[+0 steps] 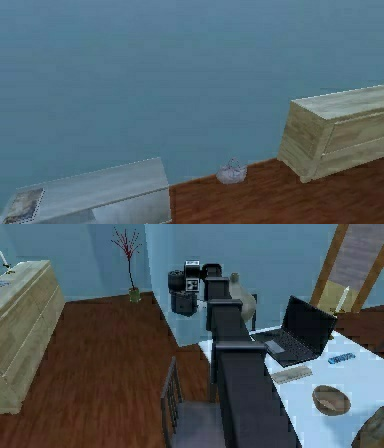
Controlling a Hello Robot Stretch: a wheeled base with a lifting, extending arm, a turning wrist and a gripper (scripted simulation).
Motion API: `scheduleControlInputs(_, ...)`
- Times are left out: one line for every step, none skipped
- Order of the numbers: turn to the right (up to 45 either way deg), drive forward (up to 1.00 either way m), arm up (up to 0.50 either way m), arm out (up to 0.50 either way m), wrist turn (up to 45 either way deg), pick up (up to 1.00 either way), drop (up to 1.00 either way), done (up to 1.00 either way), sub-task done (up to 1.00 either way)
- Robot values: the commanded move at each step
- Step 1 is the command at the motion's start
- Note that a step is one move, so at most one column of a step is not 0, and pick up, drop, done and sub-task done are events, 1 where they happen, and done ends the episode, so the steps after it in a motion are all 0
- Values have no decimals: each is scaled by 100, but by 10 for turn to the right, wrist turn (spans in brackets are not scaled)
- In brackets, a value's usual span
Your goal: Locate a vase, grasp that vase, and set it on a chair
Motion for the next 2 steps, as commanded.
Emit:
scheduleControlInputs(0, 0, -50, 0, 0, 0, 0, 0, 0)
scheduleControlInputs(0, 0, 0, 0, 0, 0, 100, 0, 0)
